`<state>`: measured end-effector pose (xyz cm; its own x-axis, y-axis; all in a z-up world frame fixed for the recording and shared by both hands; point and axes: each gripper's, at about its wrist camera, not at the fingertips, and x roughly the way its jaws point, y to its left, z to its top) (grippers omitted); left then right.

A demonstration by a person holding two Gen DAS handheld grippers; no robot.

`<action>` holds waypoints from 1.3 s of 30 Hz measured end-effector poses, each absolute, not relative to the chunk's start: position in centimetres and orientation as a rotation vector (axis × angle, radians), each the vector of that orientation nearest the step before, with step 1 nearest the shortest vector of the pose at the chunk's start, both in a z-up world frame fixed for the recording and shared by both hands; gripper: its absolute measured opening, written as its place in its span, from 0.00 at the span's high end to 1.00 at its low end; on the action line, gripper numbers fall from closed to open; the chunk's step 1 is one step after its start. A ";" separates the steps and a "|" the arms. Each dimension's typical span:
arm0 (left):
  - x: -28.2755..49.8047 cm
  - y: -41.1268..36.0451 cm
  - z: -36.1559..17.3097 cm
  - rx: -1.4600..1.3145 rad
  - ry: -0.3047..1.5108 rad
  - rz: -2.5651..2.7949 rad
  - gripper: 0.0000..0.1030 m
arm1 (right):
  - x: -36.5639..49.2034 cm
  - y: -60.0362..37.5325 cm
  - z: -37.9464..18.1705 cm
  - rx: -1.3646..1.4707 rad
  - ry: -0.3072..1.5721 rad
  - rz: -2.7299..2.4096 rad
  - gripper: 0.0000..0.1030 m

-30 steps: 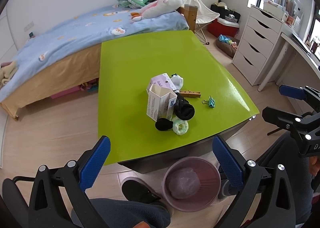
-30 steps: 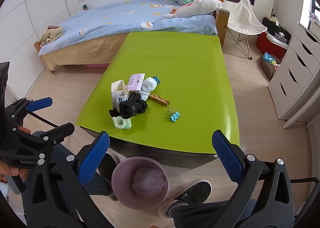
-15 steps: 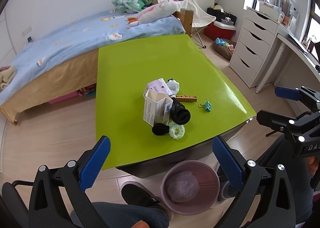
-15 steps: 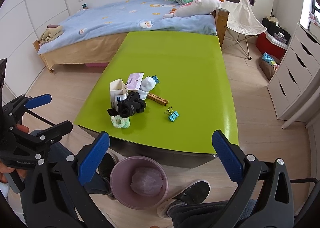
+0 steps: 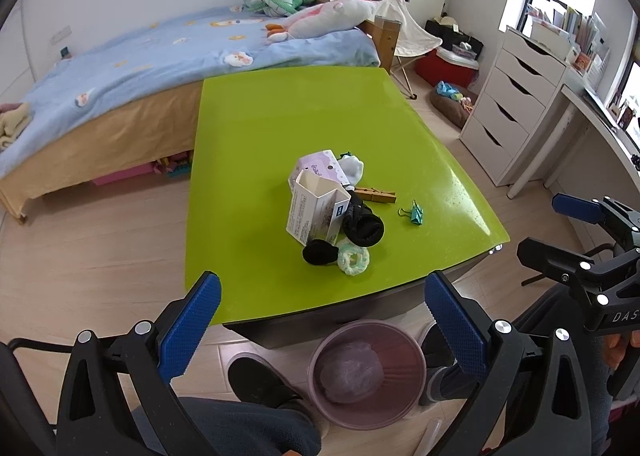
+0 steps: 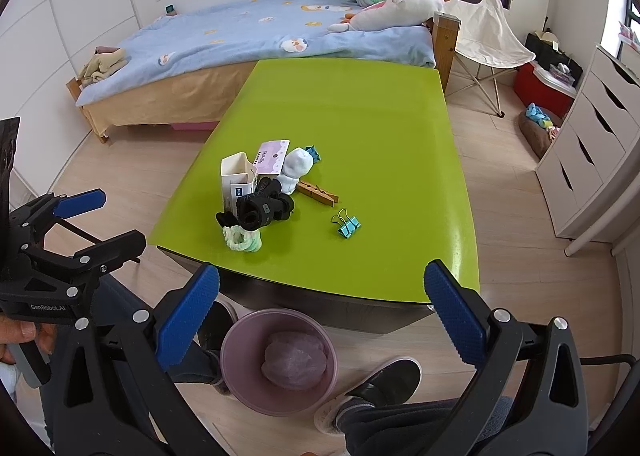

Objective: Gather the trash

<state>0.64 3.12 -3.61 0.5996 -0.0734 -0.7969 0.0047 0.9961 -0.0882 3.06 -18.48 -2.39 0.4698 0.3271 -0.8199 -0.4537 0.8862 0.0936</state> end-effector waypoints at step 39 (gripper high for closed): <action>1.4 2.4 -3.8 -0.048 0.939 -0.096 0.05 | 11.4 -15.4 -8.2 -0.317 1.076 0.581 0.03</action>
<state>1.45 2.39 -3.79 0.5870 -0.1034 -0.8030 0.0618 0.9946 -0.0830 11.39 -15.44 -8.22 0.3463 0.2896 -0.8923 -0.5873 0.8086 0.0345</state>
